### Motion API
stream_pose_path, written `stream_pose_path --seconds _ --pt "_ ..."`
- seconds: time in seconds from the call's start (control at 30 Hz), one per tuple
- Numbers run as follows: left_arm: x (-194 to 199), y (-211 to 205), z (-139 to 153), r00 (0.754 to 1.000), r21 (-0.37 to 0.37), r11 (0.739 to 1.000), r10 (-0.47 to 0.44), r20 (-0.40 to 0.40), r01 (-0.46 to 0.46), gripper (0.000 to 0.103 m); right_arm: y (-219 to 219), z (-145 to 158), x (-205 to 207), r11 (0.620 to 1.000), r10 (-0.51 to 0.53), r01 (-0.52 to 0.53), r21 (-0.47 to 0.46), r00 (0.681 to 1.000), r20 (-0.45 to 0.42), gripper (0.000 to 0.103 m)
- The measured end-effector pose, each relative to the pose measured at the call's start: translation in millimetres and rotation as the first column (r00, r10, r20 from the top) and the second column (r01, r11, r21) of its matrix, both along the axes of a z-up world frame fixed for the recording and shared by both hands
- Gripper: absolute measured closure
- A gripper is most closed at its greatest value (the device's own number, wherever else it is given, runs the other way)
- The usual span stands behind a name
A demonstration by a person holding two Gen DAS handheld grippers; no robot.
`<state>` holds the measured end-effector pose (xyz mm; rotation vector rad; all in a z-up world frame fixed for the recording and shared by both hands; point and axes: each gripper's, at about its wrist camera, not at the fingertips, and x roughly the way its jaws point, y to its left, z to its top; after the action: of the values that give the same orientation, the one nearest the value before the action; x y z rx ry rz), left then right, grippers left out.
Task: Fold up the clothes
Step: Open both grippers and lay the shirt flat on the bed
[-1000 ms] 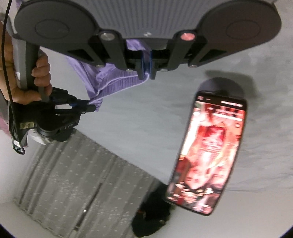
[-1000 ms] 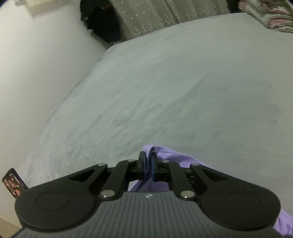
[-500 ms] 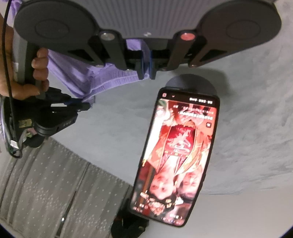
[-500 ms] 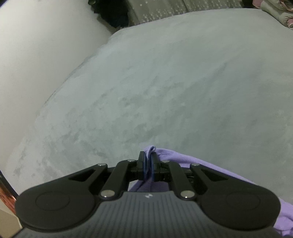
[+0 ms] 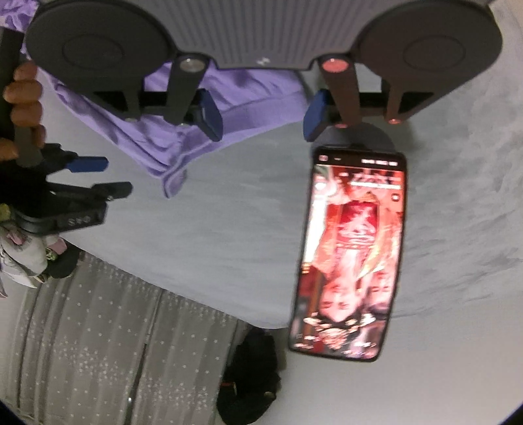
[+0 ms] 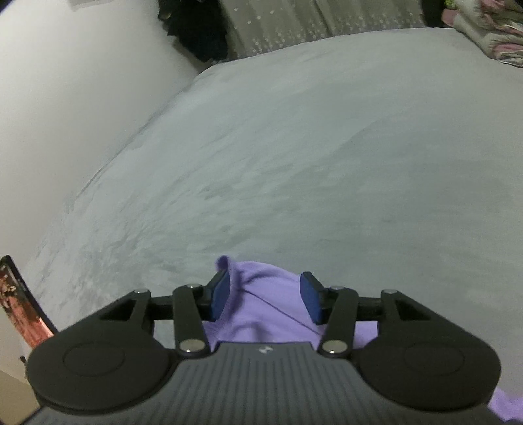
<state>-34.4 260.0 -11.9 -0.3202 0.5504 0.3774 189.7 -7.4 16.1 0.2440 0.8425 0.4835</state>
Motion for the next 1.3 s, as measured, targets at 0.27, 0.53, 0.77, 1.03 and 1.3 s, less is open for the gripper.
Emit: stream_pose_path --seconds 0.27,0.53,0.77,1.03,1.3 --pt "3 -36 7 0.994 0.017 0.994 -0.109 0.004 0.109 0.036 -64 7 -19 0.997 -0.07 0.07 -0.011 0.998 0.008 0.051" --pt "16 -72 5 0.978 0.029 0.978 -0.205 -0.034 0.206 0.034 -122 9 -43 0.992 -0.129 0.129 -0.013 0.992 -0.001 0.051" --pt "22 -103 -1 0.951 0.026 0.952 -0.302 -0.064 0.304 0.034 -171 2 -69 0.986 -0.167 0.167 -0.003 0.986 -0.023 0.051" --pt "24 -138 -7 0.902 0.007 0.903 -0.428 -0.06 0.429 0.036 -226 -6 -103 0.976 -0.212 0.214 0.026 0.975 -0.059 0.051" --pt "31 -171 -14 0.859 0.009 0.861 -0.507 -0.064 0.509 0.038 -250 -24 -132 0.982 -0.149 0.163 0.101 0.981 -0.127 0.051"
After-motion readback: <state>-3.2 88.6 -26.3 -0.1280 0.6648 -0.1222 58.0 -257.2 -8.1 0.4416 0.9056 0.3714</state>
